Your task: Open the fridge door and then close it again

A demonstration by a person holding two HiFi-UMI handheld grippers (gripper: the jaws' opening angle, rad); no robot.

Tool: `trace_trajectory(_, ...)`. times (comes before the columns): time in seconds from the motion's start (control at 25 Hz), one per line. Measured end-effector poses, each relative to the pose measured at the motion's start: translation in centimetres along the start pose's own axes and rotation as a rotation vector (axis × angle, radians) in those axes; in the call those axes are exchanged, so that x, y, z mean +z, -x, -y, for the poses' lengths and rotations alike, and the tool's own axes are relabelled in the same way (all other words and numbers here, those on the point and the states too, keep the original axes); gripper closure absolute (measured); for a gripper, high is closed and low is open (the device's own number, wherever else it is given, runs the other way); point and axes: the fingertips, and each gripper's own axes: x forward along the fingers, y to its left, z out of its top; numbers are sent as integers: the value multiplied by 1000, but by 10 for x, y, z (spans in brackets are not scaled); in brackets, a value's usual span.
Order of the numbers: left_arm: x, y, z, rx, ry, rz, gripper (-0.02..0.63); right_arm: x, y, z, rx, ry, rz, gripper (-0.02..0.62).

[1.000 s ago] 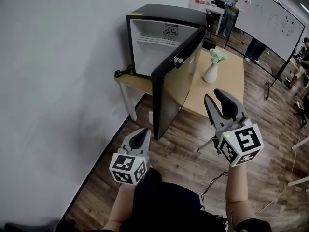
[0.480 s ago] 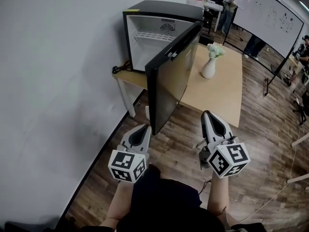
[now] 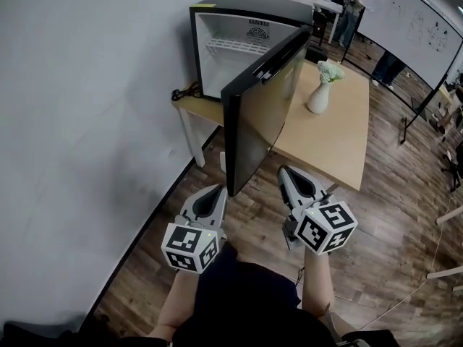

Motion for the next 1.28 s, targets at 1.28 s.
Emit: trace_trajectory(1.28,14,-6,-93,113,34,-5,600,-6,-129,-30,99,38,-98,604)
